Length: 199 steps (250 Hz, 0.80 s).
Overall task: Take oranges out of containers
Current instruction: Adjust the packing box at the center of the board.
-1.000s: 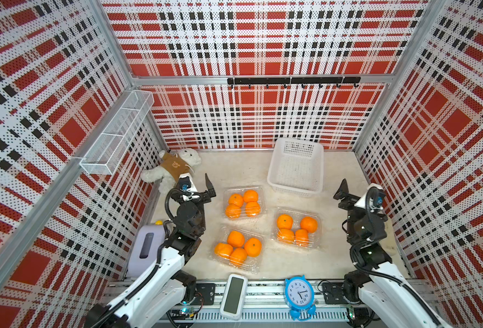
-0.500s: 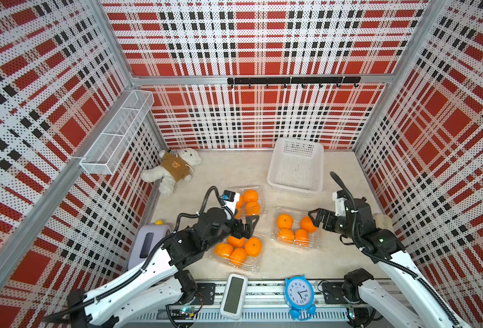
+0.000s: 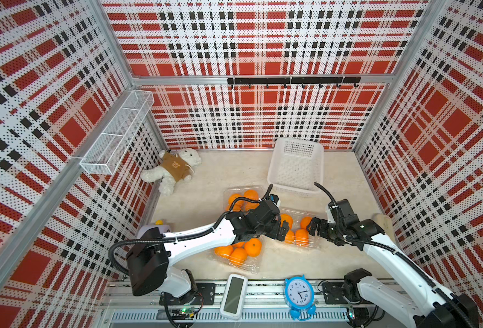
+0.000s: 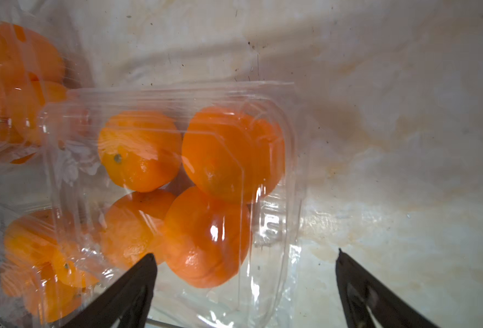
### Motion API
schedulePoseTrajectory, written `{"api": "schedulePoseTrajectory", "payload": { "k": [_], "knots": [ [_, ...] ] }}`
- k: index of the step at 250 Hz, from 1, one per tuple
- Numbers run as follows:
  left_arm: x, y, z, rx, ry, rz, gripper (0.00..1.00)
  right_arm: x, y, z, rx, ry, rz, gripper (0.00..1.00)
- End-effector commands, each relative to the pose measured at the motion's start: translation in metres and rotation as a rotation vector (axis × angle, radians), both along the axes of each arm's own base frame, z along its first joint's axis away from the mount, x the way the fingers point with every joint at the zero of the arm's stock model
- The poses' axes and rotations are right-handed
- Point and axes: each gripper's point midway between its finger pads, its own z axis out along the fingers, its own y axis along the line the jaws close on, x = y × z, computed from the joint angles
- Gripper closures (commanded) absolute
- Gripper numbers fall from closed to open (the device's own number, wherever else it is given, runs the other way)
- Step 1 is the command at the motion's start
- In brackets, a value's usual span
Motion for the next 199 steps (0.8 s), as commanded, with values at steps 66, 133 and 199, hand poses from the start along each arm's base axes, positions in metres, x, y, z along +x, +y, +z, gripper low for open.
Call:
{"api": "schedulePoseTrajectory", "payload": {
  "k": [66,133,199],
  "knots": [
    [0.019,-0.032,-0.010,-0.062,0.073,0.074,0.02,0.016,0.015,-0.006,0.074,-0.092,0.031,0.00],
    [0.034,-0.036,-0.032,0.027,0.071,0.121,0.06,0.033,0.004,0.001,0.049,-0.127,0.010,0.00],
    [0.047,-0.053,-0.036,0.033,0.057,0.098,0.16,0.053,-0.006,0.015,0.096,-0.188,-0.004,0.00]
  ]
}}
